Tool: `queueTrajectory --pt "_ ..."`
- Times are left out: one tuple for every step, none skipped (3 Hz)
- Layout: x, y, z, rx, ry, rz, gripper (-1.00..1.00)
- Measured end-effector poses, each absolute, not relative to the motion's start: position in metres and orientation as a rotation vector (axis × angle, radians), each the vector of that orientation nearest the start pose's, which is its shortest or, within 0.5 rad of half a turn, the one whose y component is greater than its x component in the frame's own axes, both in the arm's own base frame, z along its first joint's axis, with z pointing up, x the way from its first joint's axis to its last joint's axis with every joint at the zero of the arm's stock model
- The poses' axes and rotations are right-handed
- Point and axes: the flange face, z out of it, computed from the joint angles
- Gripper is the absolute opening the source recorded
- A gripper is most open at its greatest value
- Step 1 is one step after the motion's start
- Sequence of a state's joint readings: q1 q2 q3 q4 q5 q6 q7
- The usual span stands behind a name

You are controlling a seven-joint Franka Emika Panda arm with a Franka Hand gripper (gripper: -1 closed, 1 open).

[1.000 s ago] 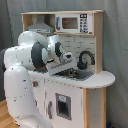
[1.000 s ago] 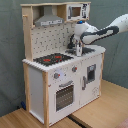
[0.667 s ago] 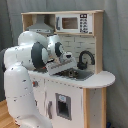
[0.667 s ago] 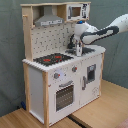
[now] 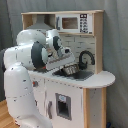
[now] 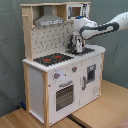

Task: Play with the kitchen

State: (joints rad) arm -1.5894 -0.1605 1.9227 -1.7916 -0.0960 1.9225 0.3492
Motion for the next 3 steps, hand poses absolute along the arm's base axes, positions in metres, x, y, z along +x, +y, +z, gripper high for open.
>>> queueTrajectory --pt "0.537 0.221 0.524 -3.354 -0.056 -0.147 -1.00" --pt "0.527 0.243 0.553 -3.344 -0.105 -0.158 -1.00" --pt "0.506 0.302 0.574 -3.290 -0.212 -0.275 -1.00"
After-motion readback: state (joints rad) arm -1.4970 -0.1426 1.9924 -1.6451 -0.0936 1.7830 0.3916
